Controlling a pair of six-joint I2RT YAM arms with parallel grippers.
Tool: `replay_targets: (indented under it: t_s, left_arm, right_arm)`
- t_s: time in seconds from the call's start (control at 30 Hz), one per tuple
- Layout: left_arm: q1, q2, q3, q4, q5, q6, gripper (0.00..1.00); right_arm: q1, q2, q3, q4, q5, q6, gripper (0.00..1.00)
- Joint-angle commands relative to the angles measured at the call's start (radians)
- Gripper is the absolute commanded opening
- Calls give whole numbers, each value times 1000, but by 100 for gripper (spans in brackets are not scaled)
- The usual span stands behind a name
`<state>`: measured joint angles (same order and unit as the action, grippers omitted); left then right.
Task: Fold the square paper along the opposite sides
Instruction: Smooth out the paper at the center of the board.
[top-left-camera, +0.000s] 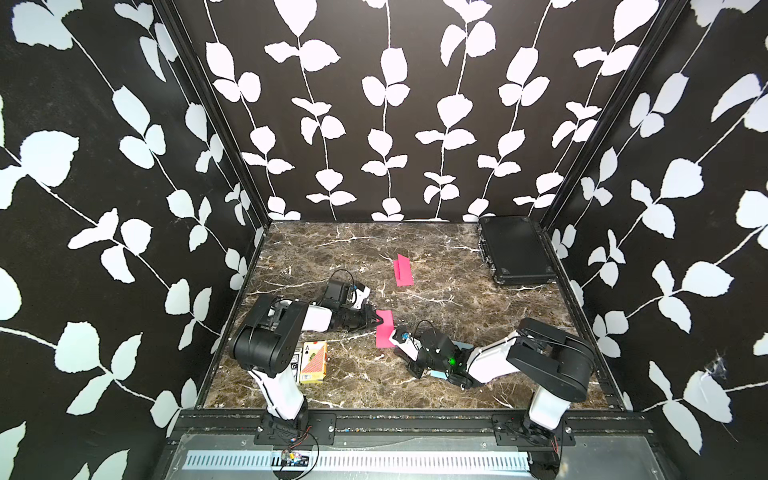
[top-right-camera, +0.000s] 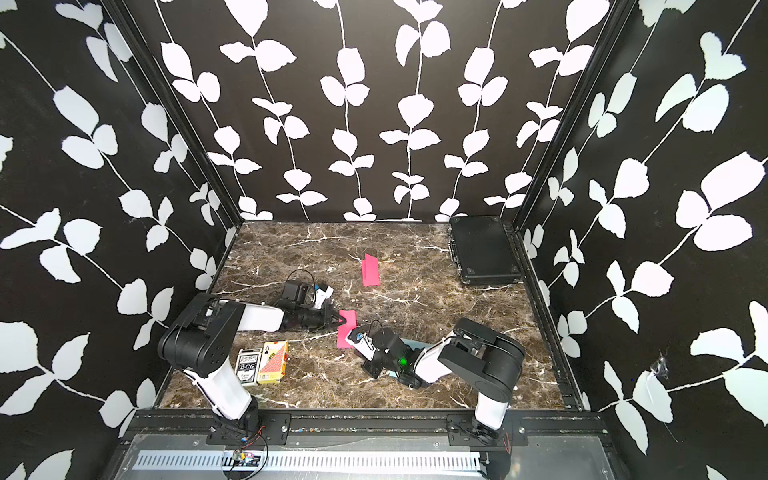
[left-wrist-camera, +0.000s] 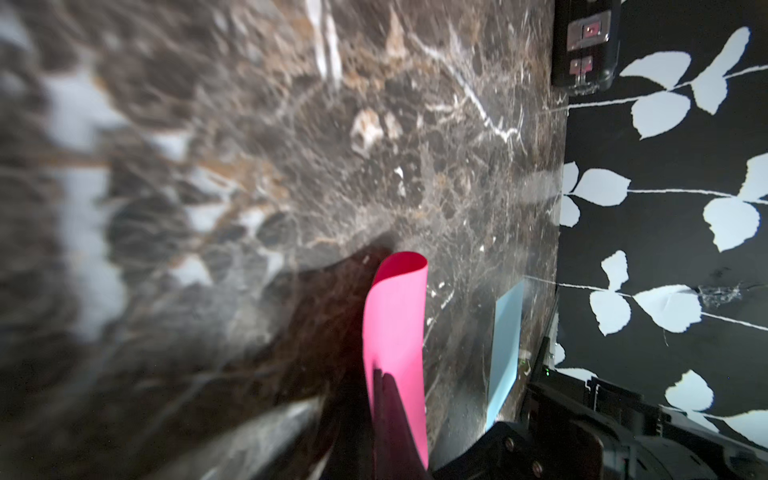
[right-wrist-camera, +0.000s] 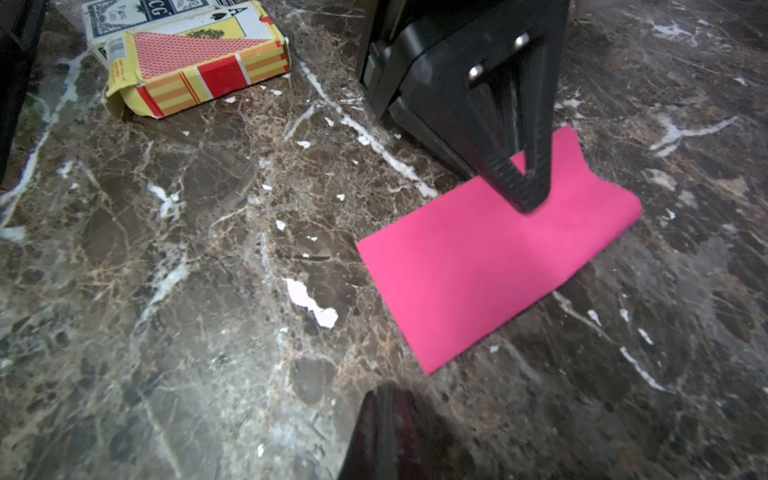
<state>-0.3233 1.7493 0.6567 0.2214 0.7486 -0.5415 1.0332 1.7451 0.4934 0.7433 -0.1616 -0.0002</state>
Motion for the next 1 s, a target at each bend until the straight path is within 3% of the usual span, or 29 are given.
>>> replay_targets:
  t_s: [0.0, 0.17, 0.43, 0.73, 0.97]
  left_arm:
    - [8, 14, -38, -27, -89, -6, 0]
    - [-3, -6, -59, -6, -81, -40, 0]
    - [-23, -9, -75, 2, -79, -52, 0]
    - [-24, 1, -81, 21, -69, -54, 0]
    - [-25, 1, -78, 22, -70, -51, 0]
  right_arm:
    - [0, -52, -36, -111, -4, 12, 2]
    - [-46, -79, 6, 60, 96, -14, 2]
    - [-90, 190, 191, 280, 126, -64, 2]
    - [-131, 322, 283, 238, 79, -57, 1]
    - [-131, 330, 247, 184, 156, -82, 0]
